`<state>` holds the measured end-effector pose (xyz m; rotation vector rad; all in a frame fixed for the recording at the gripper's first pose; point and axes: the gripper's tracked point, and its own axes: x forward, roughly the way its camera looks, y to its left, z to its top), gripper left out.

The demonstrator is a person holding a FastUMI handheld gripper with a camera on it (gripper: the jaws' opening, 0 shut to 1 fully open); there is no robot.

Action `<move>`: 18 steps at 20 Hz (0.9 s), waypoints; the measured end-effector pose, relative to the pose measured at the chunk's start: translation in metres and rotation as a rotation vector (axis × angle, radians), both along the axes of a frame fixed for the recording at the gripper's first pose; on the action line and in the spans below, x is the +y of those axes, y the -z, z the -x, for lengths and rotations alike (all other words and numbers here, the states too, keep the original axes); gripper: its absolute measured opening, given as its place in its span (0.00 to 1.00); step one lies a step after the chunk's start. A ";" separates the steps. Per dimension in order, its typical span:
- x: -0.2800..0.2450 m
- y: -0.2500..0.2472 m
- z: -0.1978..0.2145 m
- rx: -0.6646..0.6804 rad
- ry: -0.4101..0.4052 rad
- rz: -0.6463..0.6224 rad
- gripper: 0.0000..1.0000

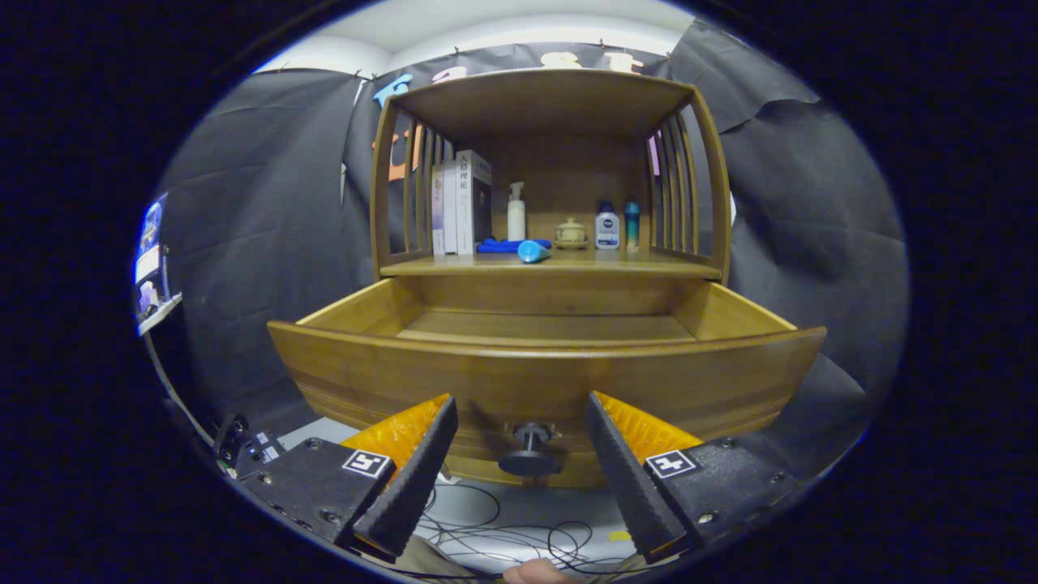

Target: Pull open the drawer, take out the items inside it, and place them on the countertop above the cabinet.

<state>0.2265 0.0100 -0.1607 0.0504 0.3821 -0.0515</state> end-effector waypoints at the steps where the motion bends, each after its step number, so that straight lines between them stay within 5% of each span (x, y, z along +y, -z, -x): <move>1: -0.001 0.007 -0.001 0.008 0.005 -0.002 0.99; 18: -0.004 0.028 -0.021 -0.050 0.132 0.062 1.00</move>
